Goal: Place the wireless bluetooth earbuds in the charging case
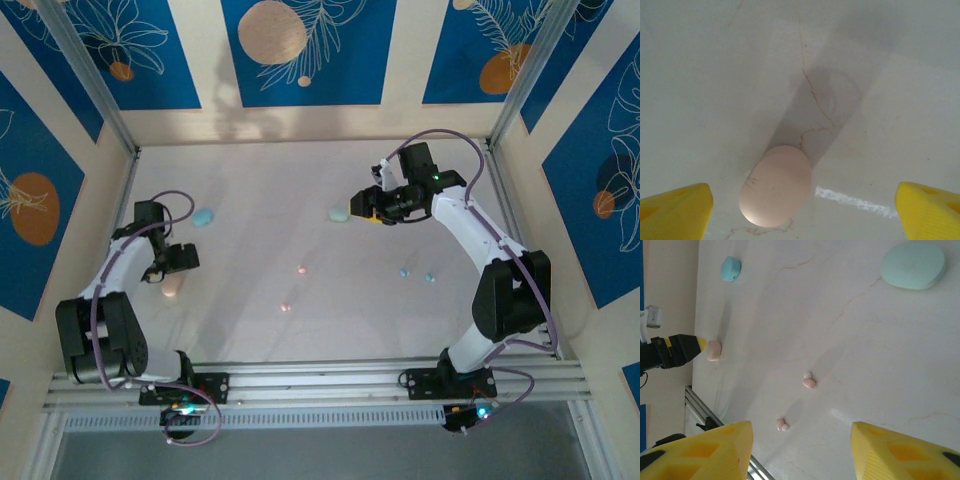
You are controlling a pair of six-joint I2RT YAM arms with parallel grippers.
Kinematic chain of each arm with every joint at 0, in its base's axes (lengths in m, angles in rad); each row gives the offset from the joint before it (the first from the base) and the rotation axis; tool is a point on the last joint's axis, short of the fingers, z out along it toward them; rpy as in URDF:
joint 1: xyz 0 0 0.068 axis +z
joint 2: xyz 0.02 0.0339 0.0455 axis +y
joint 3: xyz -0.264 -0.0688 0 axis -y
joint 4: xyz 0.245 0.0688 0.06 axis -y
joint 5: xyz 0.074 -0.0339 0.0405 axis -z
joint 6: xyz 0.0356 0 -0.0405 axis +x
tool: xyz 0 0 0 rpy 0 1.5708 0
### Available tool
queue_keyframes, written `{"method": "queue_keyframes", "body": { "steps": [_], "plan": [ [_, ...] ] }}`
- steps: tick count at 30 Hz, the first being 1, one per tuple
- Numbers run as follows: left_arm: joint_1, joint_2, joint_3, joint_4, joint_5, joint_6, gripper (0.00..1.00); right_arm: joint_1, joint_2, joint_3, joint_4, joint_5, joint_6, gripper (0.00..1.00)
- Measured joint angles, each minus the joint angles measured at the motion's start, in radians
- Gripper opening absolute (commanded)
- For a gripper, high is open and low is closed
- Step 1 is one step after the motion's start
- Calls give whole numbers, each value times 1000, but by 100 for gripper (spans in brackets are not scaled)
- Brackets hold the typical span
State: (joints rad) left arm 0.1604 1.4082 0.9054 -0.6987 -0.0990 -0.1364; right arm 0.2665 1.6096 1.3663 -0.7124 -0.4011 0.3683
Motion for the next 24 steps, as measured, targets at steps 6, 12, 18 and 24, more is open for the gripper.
{"method": "queue_keyframes", "body": {
  "steps": [6, 12, 18, 24],
  "plan": [
    [1, 129, 48, -26, 1, 82, 84, -3, 0, -1, -19, 0, -14, 54],
    [2, 232, 130, -107, -27, 171, 80, -21, -3, -2, -34, -3, -25, 54],
    [2, 266, 163, -189, -66, 253, 80, -29, -3, -7, -37, -8, -25, 54],
    [2, 306, 163, -208, -72, 292, 72, -36, -3, -7, -38, -14, -25, 54]
  ]
}}
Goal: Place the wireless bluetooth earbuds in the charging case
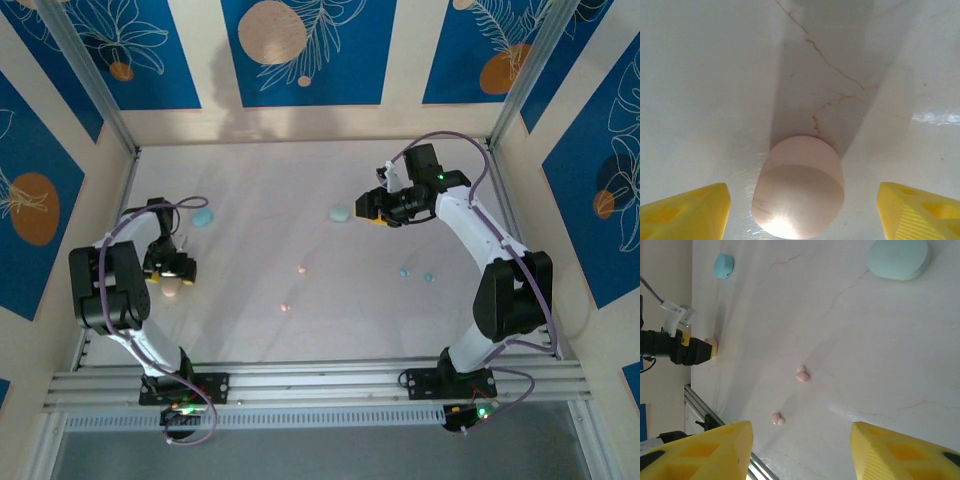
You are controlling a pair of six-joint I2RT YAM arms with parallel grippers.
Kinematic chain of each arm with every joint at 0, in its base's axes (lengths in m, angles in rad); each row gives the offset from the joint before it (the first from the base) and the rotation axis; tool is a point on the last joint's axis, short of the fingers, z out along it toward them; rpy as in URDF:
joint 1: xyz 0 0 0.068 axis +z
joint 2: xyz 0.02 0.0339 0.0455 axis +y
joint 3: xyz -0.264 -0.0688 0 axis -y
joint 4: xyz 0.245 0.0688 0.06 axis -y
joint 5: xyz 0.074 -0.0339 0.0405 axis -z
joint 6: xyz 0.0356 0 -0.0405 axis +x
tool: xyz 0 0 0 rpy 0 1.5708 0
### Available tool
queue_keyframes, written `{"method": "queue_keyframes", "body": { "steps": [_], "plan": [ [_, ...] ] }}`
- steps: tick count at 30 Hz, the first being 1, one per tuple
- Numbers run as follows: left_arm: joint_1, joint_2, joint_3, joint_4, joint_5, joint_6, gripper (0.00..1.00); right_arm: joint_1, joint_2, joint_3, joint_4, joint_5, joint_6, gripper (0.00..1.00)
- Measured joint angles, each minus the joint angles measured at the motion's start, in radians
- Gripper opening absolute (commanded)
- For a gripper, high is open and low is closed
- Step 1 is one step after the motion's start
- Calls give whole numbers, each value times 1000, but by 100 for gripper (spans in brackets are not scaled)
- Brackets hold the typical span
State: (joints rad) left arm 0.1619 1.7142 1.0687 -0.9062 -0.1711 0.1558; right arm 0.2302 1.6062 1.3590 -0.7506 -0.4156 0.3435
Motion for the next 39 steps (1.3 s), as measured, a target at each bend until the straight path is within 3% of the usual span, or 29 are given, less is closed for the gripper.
{"method": "queue_keyframes", "body": {
  "steps": [4, 9, 13, 16, 21, 25, 28, 34, 39],
  "plan": [
    [0, 39, 0, 4, -6, 11, 70, -8, 0, 0, -2, -7, 0, 54],
    [0, 47, 0, 12, -6, 20, 56, -15, -2, 0, -3, -11, 0, 54],
    [0, 48, 0, 11, 2, 31, 38, -16, -7, 0, -3, -12, 0, 54],
    [0, 48, 6, 4, 12, 34, 33, -16, -8, 0, -3, -15, 0, 54],
    [-5, 44, 11, -16, 48, 25, 32, -18, -10, -11, -2, -19, 0, 54],
    [-59, -1, 32, -43, 61, 4, 32, -29, -13, -33, -1, -22, 8, 54],
    [-174, -51, 76, -56, 74, -16, 32, -53, -13, -60, 9, -27, 28, 54],
    [-534, -80, 209, -19, 124, -17, 31, -141, -53, -159, 51, -51, 89, 54],
    [-825, -17, 309, 71, 159, 44, 31, -248, -146, -259, 97, -68, 145, 54]
  ]
}}
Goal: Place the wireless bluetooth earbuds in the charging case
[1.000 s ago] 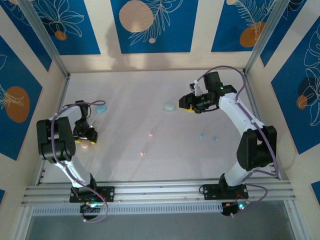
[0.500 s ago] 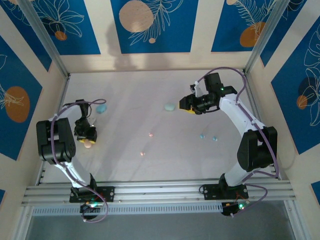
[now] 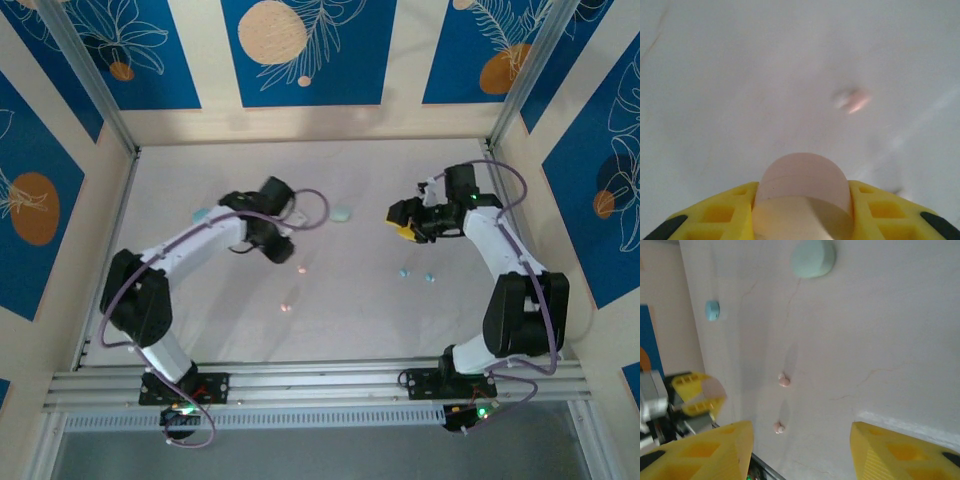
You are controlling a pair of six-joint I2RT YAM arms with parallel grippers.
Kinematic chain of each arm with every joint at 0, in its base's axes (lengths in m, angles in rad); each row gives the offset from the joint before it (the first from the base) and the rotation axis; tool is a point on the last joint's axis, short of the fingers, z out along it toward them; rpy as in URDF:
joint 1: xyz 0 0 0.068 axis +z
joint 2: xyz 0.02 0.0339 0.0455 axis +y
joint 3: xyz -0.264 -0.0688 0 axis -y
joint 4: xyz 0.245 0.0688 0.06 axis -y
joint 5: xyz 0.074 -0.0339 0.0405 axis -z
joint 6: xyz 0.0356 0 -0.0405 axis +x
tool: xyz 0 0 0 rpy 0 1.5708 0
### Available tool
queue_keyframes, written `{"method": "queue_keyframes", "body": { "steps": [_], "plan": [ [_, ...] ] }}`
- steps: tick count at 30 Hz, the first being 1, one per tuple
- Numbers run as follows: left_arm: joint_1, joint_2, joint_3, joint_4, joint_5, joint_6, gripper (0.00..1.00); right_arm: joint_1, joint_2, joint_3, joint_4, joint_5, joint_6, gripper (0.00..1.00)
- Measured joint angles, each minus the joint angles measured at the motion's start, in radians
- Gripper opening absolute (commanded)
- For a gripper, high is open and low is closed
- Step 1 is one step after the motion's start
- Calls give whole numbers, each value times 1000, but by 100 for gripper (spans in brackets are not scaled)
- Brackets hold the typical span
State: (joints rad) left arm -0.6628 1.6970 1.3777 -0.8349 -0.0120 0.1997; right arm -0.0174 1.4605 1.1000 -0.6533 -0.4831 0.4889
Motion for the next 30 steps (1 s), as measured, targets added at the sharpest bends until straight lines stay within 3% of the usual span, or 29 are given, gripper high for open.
{"method": "queue_keyframes", "body": {
  "steps": [4, 11, 23, 30],
  "plan": [
    [-129, 124, 96, 28, 11, 57, 31, -112, -80, -73, 29, -6, 40, 54],
    [-229, 359, 289, -2, 4, 152, 33, -266, -183, -147, 55, -15, 81, 54],
    [-278, 455, 330, -63, 10, 293, 43, -273, -213, -150, 63, -15, 72, 53],
    [-286, 433, 227, -29, 12, 355, 59, -234, -222, -151, 67, -3, 26, 52]
  ]
}}
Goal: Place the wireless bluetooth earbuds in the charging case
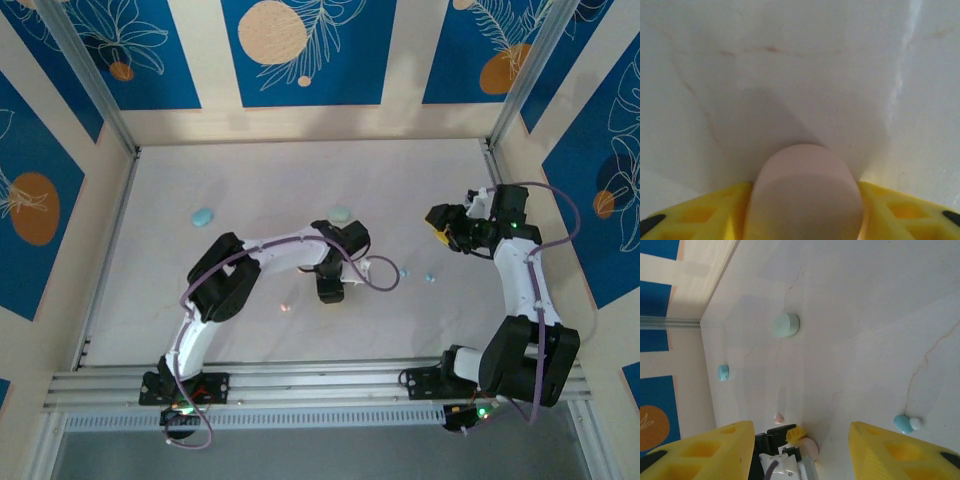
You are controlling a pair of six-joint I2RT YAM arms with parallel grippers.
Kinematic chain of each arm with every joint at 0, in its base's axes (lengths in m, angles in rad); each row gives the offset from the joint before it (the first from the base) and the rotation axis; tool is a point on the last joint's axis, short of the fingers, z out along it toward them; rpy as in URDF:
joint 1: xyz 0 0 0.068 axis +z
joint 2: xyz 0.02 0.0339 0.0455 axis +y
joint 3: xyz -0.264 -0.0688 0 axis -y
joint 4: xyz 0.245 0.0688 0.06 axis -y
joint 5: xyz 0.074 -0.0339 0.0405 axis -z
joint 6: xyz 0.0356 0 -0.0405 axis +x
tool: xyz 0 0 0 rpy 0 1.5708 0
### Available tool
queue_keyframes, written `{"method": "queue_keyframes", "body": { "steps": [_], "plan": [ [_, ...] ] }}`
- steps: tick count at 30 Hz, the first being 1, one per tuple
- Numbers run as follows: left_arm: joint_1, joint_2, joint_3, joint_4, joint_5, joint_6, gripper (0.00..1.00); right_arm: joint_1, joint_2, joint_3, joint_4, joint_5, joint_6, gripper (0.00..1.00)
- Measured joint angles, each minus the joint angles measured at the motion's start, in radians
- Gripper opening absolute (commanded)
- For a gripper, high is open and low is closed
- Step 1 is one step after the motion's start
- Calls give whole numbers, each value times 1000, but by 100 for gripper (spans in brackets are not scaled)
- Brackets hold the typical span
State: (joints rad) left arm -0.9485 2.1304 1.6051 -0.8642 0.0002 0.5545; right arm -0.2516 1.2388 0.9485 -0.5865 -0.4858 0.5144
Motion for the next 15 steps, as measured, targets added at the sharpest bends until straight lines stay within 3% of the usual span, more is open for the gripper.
{"method": "queue_keyframes", "body": {
  "steps": [9, 13, 15],
  "plan": [
    [-4, -201, -187, 142, 34, -42, 68, 166, 8, 0, 19, 88, -103, 53],
    [22, -484, -439, 348, 54, -161, 74, 326, 39, 0, 33, 155, -250, 53],
    [51, -640, -564, 471, 54, -233, 82, 422, 66, 6, 30, 192, -358, 54]
  ]
}}
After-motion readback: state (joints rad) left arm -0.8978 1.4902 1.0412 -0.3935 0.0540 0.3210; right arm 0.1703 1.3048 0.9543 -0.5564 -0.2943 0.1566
